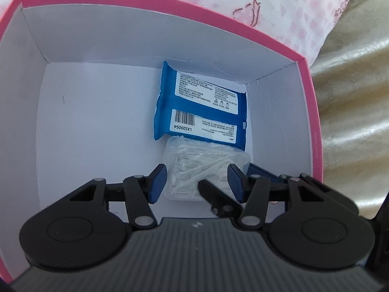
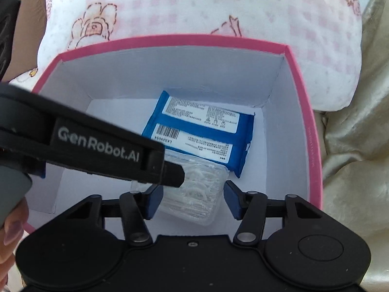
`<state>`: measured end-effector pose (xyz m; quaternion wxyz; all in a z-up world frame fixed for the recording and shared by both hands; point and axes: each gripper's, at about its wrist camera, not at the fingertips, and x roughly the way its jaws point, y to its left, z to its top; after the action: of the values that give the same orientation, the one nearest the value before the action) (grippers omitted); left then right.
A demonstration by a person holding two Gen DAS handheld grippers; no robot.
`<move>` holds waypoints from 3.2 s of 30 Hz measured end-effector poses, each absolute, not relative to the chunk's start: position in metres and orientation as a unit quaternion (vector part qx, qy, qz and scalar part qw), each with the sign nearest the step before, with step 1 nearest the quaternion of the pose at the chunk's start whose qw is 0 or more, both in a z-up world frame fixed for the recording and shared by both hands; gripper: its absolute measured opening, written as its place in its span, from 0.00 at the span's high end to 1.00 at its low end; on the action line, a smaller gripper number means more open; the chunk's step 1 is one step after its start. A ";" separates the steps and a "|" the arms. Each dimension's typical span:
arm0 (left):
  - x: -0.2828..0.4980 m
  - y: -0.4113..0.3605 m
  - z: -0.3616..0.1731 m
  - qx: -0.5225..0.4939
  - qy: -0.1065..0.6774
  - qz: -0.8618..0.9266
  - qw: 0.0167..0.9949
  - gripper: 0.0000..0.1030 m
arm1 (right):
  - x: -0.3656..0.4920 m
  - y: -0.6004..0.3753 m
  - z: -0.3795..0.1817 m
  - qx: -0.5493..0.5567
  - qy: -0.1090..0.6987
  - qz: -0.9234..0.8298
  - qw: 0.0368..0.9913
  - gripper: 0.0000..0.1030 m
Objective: Organize objects
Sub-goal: 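Lower the clear box beside the blue pack and open the left gripper, then withdraw the left tool from the pink box toward the white medicine box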
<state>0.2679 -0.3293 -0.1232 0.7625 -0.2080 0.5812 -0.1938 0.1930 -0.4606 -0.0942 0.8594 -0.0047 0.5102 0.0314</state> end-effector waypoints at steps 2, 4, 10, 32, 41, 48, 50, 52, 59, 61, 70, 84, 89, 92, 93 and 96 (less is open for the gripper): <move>0.269 -0.330 -0.125 -0.214 0.582 -0.189 0.761 0.49 | 0.194 -0.462 -0.094 0.000 0.513 0.030 0.858 0.38; 0.269 -0.330 -0.126 -0.214 0.583 -0.191 0.760 0.48 | 0.196 -0.462 -0.093 -0.005 0.513 0.030 0.858 0.38; 0.269 -0.326 -0.131 -0.248 0.593 -0.182 0.744 0.48 | 0.199 -0.459 -0.092 -0.018 0.513 0.022 0.858 0.38; 0.218 -0.287 -0.050 -0.081 0.529 -0.227 0.814 0.38 | 0.121 -0.417 -0.039 0.009 0.404 0.019 0.914 0.36; 0.179 -0.263 -0.005 -0.046 0.502 -0.249 0.827 0.38 | 0.101 -0.396 -0.002 0.003 0.397 0.041 0.917 0.36; 0.160 -0.229 0.031 -0.016 0.486 -0.269 0.832 0.38 | 0.089 -0.372 0.018 -0.016 0.399 0.067 0.914 0.35; 0.154 -0.215 0.039 -0.015 0.477 -0.270 0.836 0.38 | 0.082 -0.365 0.024 -0.017 0.396 0.077 0.915 0.35; 0.148 -0.203 0.046 -0.012 0.473 -0.269 0.839 0.38 | 0.076 -0.355 0.030 -0.025 0.392 0.084 0.916 0.35; 0.125 -0.166 0.063 -0.004 0.468 -0.268 0.842 0.38 | 0.060 -0.329 0.049 -0.039 0.376 0.105 0.920 0.34; 0.120 -0.158 0.065 0.002 0.469 -0.264 0.843 0.38 | 0.058 -0.320 0.053 -0.046 0.370 0.106 0.922 0.34; 0.099 -0.130 0.075 0.009 0.468 -0.269 0.842 0.38 | 0.045 -0.287 0.066 -0.042 0.375 0.145 0.915 0.34; 0.081 -0.081 0.056 0.031 0.490 -0.249 0.835 0.30 | 0.025 -0.239 0.056 -0.057 0.408 0.175 0.894 0.28; 0.077 -0.067 0.039 0.027 0.502 -0.247 0.829 0.27 | 0.022 -0.226 0.054 -0.052 0.419 0.185 0.887 0.24; 0.074 -0.059 0.033 0.024 0.502 -0.249 0.828 0.25 | 0.021 -0.218 0.050 -0.049 0.422 0.195 0.884 0.22; 0.072 -0.058 0.032 0.030 0.499 -0.250 0.829 0.25 | 0.021 -0.215 0.048 -0.050 0.422 0.196 0.884 0.19; 0.066 -0.054 0.030 0.056 0.483 -0.246 0.838 0.25 | 0.022 -0.208 0.041 -0.055 0.419 0.193 0.885 0.18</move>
<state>0.0663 -0.0535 0.0304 0.8384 0.0562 0.4833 -0.2456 0.0217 -0.2080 0.0410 0.8854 -0.0548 0.4192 0.1933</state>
